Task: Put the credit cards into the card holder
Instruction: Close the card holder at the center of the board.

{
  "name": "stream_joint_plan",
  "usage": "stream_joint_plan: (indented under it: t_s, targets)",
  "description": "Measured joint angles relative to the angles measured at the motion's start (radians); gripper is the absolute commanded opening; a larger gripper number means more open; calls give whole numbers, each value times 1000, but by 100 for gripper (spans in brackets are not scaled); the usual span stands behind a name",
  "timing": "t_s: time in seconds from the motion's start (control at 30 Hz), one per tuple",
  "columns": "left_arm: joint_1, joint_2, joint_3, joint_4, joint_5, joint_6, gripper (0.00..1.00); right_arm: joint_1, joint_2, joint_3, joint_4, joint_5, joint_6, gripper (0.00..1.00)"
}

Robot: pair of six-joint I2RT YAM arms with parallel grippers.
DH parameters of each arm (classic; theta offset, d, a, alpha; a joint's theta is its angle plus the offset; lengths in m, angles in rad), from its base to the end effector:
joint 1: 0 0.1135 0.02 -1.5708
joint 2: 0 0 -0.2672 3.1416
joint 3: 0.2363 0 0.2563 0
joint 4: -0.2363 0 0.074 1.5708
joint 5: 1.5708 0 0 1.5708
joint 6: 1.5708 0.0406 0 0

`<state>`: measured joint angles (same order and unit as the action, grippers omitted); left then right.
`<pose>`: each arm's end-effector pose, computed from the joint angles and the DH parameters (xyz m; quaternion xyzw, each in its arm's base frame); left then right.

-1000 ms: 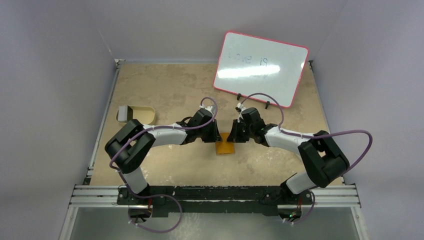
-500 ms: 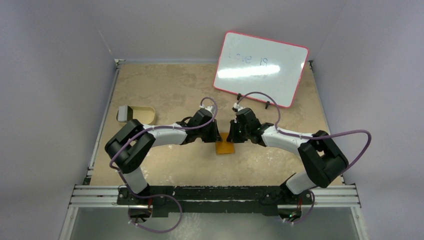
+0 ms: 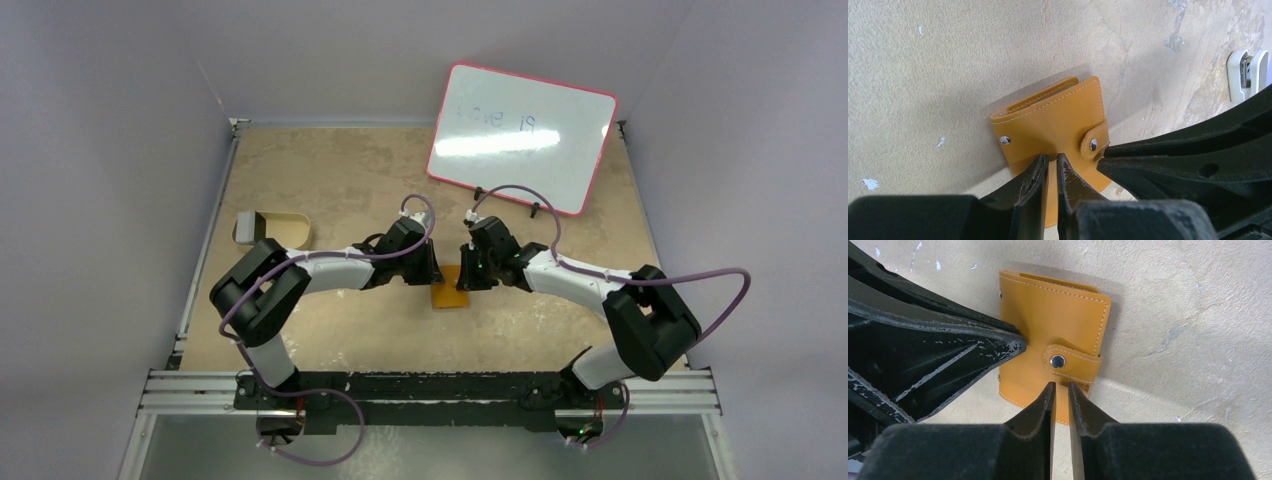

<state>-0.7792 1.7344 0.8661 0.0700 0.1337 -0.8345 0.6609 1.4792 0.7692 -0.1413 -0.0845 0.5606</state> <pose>0.2452 -0.2498 0.1439 -0.0004 0.9246 -0.3142 0.2153 0.2340 0.1863 0.1766 -0.0617 0.9332 0.2341 0.2655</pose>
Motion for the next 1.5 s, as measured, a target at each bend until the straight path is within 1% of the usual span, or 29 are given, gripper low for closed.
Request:
stream_joint_plan:
  t_s: [0.6,0.8,0.93,1.3,1.5]
  targets:
    - [0,0,0,1,0,-2,11,-42,2,37,8,-4,3,21]
    - [0,0,0,2,0,-3,11,-46,44,48,32,-20,2,22]
    - [0,0,0,3,1,-3,11,-48,83,52,42,-39,-13,22]
    - [0,0,0,3,0,-4,11,-49,79,53,42,-51,-64,19]
    - [0,1,0,3,-2,-11,11,-50,78,55,32,-102,-120,18]
